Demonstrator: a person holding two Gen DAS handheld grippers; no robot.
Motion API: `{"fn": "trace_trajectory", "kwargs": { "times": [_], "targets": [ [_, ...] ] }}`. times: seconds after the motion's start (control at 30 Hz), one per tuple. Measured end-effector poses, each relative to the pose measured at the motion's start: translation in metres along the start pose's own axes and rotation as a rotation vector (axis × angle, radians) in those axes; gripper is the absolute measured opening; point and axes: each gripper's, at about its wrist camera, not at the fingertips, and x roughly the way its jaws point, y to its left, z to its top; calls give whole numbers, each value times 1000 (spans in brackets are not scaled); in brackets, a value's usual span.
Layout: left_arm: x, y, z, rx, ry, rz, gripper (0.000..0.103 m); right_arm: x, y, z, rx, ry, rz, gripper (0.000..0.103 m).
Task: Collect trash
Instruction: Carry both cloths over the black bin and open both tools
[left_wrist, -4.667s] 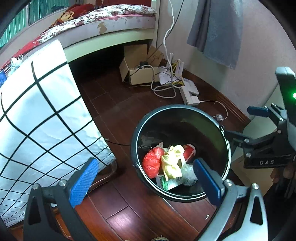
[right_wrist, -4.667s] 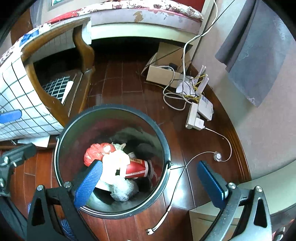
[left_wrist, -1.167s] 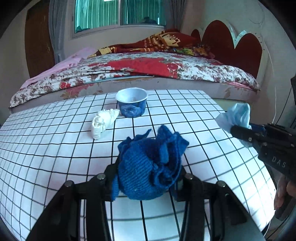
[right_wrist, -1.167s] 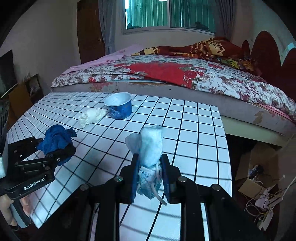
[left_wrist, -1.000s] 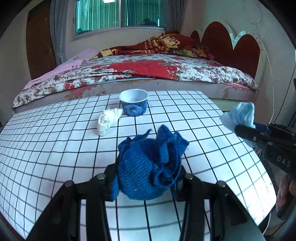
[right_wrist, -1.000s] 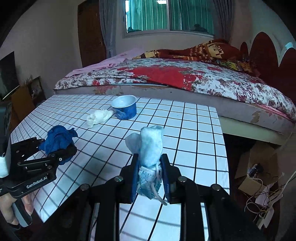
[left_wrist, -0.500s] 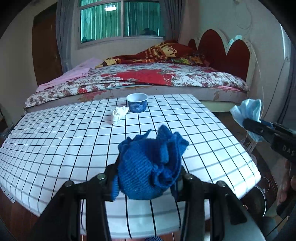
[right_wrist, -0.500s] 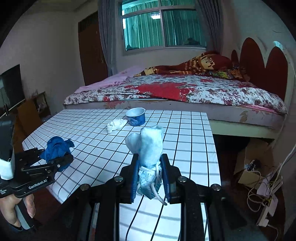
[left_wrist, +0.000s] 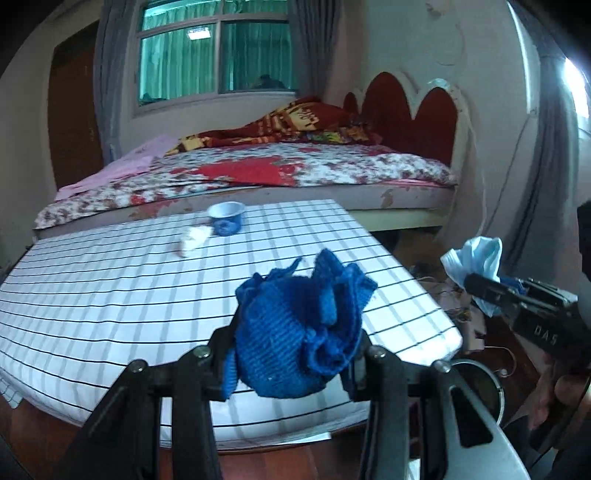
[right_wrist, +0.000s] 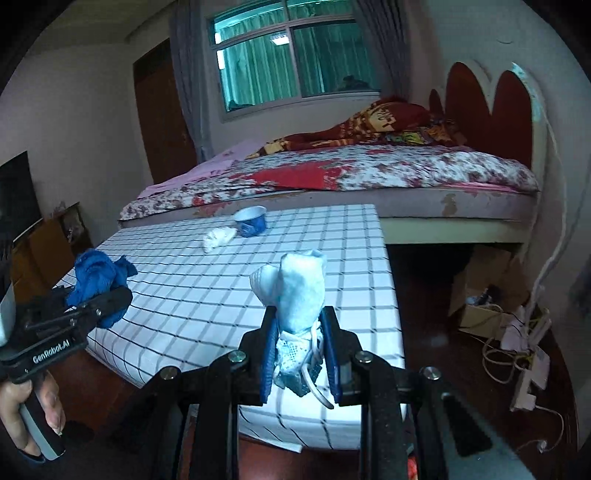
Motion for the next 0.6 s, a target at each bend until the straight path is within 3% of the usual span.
{"fn": "trace_trajectory", "kwargs": {
  "times": [0.6],
  "targets": [
    [16, -127, -24, 150, 39, -272, 43, -83, -88, -43, 81, -9, -209, 24]
  ]
}}
